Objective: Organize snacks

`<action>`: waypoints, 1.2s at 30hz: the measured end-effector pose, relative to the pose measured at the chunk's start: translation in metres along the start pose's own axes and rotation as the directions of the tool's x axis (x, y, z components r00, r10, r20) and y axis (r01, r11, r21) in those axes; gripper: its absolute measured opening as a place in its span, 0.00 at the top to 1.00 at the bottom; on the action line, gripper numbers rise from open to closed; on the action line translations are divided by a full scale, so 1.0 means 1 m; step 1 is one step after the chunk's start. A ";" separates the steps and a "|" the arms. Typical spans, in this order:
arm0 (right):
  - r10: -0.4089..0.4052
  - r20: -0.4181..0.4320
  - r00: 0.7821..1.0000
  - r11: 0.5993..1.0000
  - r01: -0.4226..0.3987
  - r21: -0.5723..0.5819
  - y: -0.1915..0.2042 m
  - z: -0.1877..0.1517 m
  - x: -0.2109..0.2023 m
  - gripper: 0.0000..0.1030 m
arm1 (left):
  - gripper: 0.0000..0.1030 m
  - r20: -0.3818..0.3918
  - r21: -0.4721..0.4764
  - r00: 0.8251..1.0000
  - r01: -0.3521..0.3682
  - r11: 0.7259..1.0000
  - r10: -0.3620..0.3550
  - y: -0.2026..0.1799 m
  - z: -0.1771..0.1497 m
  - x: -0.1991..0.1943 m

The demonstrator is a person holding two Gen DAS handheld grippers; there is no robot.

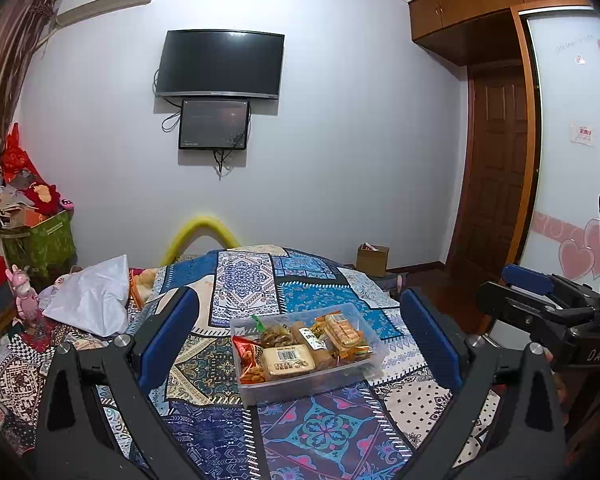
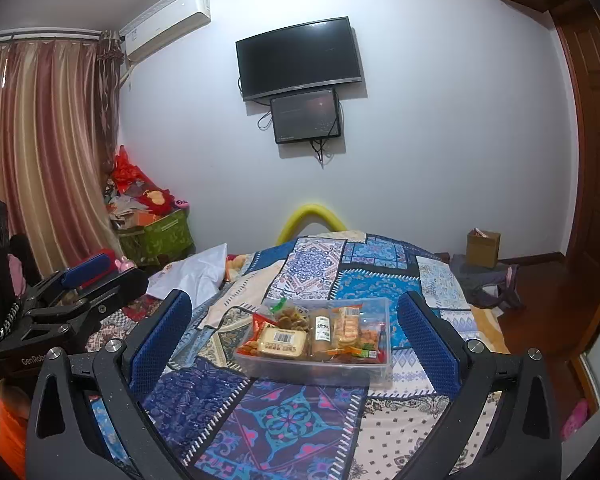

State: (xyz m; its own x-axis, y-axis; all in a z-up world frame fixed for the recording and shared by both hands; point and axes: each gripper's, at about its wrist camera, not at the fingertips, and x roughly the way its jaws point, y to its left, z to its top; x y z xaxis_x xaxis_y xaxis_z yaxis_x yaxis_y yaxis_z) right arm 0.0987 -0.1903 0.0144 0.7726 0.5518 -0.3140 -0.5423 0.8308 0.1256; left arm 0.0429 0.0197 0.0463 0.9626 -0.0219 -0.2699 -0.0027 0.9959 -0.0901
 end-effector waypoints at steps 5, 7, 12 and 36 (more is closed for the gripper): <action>-0.001 0.001 1.000 1.000 0.001 -0.002 -0.001 0.000 -0.001 0.00 | 0.01 0.000 -0.002 1.000 0.001 1.000 -0.001 0.000 0.000 0.000; -0.002 0.000 1.000 1.000 0.002 -0.002 -0.001 0.000 -0.001 0.00 | 0.01 -0.001 -0.002 1.000 0.002 1.000 -0.002 0.000 0.000 0.000; -0.001 0.000 1.000 1.000 0.001 0.001 -0.001 0.000 -0.002 0.00 | 0.01 -0.007 -0.003 1.000 0.010 1.000 -0.010 0.000 -0.001 0.003; -0.012 -0.004 1.000 1.000 0.012 -0.003 -0.003 0.002 0.001 0.00 | 0.01 -0.019 -0.010 0.999 0.034 0.999 -0.034 -0.001 -0.002 0.006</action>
State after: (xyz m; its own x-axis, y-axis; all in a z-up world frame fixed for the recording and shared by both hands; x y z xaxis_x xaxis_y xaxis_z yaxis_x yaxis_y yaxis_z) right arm 0.1021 -0.1923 0.0155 0.7781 0.5411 -0.3191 -0.5335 0.8374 0.1190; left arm 0.0479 0.0186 0.0426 0.9570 -0.0570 -0.2846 0.0269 0.9937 -0.1087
